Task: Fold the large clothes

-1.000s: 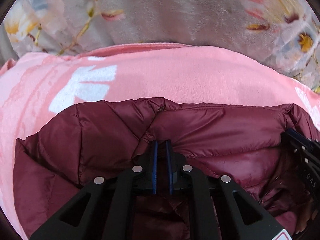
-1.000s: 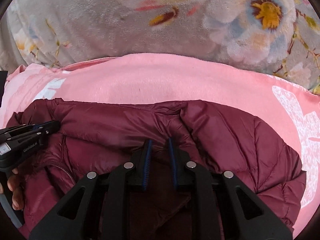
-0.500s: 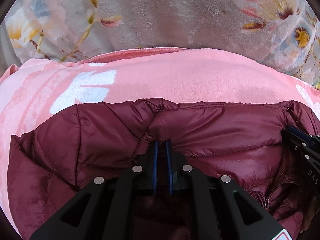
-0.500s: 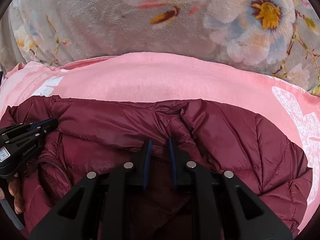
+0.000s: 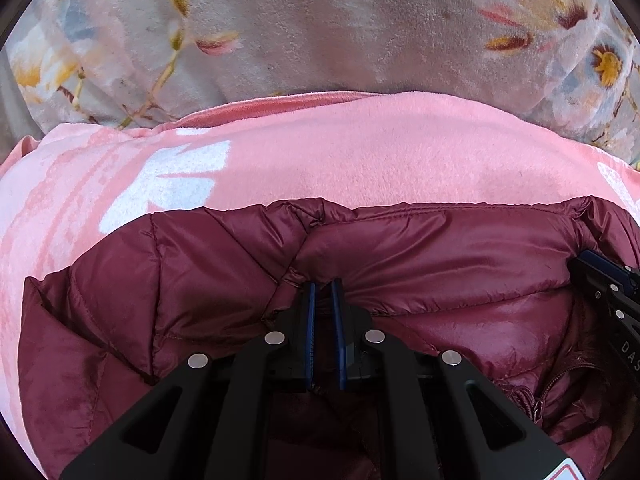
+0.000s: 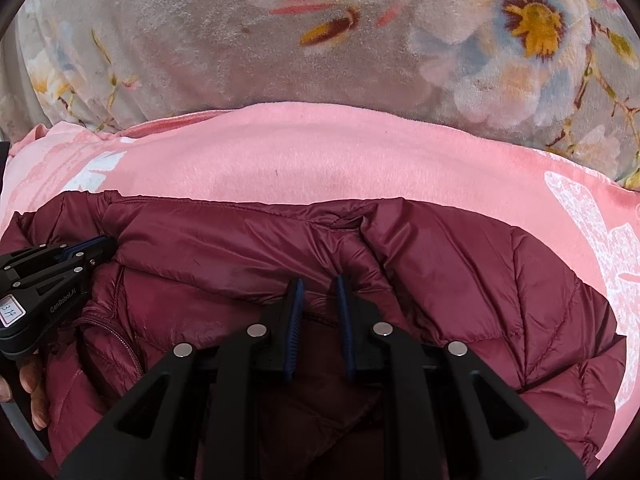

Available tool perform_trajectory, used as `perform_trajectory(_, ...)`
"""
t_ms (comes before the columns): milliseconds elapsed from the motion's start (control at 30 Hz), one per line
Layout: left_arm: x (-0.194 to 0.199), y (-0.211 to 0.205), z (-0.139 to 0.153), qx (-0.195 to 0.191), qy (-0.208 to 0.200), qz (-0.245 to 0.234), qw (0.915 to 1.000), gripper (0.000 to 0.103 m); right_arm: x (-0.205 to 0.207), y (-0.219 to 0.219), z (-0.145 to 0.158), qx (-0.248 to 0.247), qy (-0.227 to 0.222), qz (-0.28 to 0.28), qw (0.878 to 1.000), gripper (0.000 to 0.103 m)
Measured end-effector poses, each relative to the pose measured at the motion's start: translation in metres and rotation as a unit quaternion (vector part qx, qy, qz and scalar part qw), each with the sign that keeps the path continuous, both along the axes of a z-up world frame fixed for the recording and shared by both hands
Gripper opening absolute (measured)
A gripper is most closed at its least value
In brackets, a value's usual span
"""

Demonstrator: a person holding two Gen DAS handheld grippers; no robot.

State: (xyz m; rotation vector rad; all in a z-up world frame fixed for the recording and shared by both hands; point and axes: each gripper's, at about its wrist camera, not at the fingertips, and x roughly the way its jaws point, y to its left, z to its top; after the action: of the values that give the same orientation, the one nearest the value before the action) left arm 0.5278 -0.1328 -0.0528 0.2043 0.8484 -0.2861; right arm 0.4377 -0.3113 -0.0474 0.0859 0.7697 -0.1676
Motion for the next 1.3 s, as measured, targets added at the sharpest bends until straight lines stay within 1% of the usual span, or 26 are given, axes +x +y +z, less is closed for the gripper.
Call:
perform_trajectory(133,-0.001,-0.007,-0.001,0.026,-0.011,0.003,0.9996,0.01,0.003,-0.003,0.0,0.01,0.0,0.002,1.0,0.016)
perform_trajectory(200,-0.008,-0.005,0.003,0.038,-0.015,0.009,0.9991,0.012,-0.006,-0.007,0.005,0.024,-0.005,0.0,1.0,0.016)
perform_trajectory(233,-0.014,-0.001,0.008,0.042,-0.013,0.013,0.999,0.013,-0.02,-0.01,0.014,0.044,0.0,-0.011,0.999,0.017)
perform_trajectory(267,-0.025,0.007,0.017,0.035,-0.008,0.017,0.9992,0.017,-0.037,-0.012,0.023,0.07,-0.006,-0.016,0.997,0.021)
perform_trajectory(300,-0.044,0.022,0.03,0.01,-0.003,0.012,0.9999,0.021,-0.067,-0.016,0.037,0.109,-0.025,-0.011,0.994,0.037)
perform_trajectory(333,-0.06,0.035,0.039,-0.007,-0.002,0.005,1.0,0.033,-0.095,-0.018,0.047,0.123,-0.037,-0.007,0.992,0.046)
perform_trajectory(367,-0.078,0.049,0.048,-0.019,-0.003,-0.001,0.9998,0.05,-0.118,-0.02,0.053,0.123,-0.045,-0.005,0.991,0.053)
perform_trajectory(433,-0.123,0.089,0.063,-0.037,-0.007,-0.008,0.9993,0.069,-0.18,-0.023,0.063,0.105,-0.051,-0.002,0.993,0.057)
perform_trajectory(467,-0.143,0.108,0.067,-0.039,-0.008,-0.008,0.9992,0.071,-0.21,-0.026,0.064,0.096,-0.046,-0.005,0.994,0.061)
perform_trajectory(500,-0.161,0.126,0.07,-0.035,-0.005,-0.007,0.9994,0.071,-0.238,-0.03,0.062,0.091,-0.039,-0.013,0.995,0.063)
perform_trajectory(533,-0.182,0.15,0.069,-0.029,0.005,-0.001,0.9996,0.071,-0.28,-0.037,0.055,0.098,-0.023,-0.021,0.995,0.063)
perform_trajectory(600,-0.22,0.196,0.059,-0.025,0.037,0.02,0.9988,0.071,-0.339,-0.049,0.04,0.129,0.002,-0.04,0.991,0.064)
perform_trajectory(633,-0.234,0.212,0.054,-0.027,0.053,0.029,0.9978,0.071,-0.36,-0.051,0.034,0.14,0.01,-0.05,0.989,0.064)
perform_trajectory(667,-0.25,0.232,0.046,-0.035,0.074,0.039,0.9959,0.071,-0.388,-0.054,0.024,0.152,0.022,-0.063,0.986,0.064)
perform_trajectory(733,-0.277,0.261,0.031,-0.058,0.113,0.056,0.9903,0.07,-0.428,-0.055,0.009,0.166,0.042,-0.083,0.982,0.064)
perform_trajectory(833,-0.31,0.286,0.015,-0.112,0.157,0.068,0.9789,0.07,-0.47,-0.048,-0.008,0.196,0.042,-0.094,0.975,0.064)
perform_trajectory(867,-0.318,0.289,0.014,-0.122,0.155,0.069,0.978,0.07,-0.477,-0.044,-0.011,0.203,0.035,-0.099,0.974,0.064)
perform_trajectory(933,-0.33,0.29,0.015,-0.128,0.145,0.072,0.9784,0.07,-0.487,-0.037,-0.014,0.209,0.017,-0.105,0.972,0.066)
perform_trajectory(967,-0.334,0.29,0.014,-0.139,0.148,0.073,0.9765,0.07,-0.487,-0.033,-0.013,0.213,0.011,-0.107,0.971,0.067)
perform_trajectory(1033,-0.338,0.288,0.013,-0.162,0.153,0.069,0.9723,0.068,-0.486,-0.029,-0.014,0.233,-0.003,-0.107,0.967,0.067)
perform_trajectory(1067,-0.338,0.287,0.012,-0.163,0.152,0.07,0.9723,0.065,-0.484,-0.027,-0.016,0.247,-0.007,-0.104,0.963,0.061)
perform_trajectory(1100,-0.34,0.285,0.012,-0.159,0.148,0.072,0.9734,0.048,-0.482,-0.025,-0.017,0.248,-0.006,-0.107,0.963,0.048)
perform_trajectory(1133,-0.343,0.284,0.012,-0.159,0.147,0.069,0.9738,0.029,-0.483,-0.024,-0.018,0.248,-0.004,-0.109,0.963,0.04)
perform_trajectory(1167,-0.345,0.285,0.014,-0.163,0.146,0.069,0.9733,0.011,-0.483,-0.023,-0.018,0.258,-0.007,-0.105,0.961,0.021)
perform_trajectory(1200,-0.348,0.285,0.017,-0.171,0.146,0.066,0.9721,0.007,-0.486,-0.021,-0.015,0.272,-0.016,-0.104,0.956,0.012)
perform_trajectory(1300,-0.364,0.291,0.033,-0.185,0.13,0.056,0.9724,0.003,-0.5,-0.015,0.0,0.27,-0.037,-0.098,0.957,0.006)
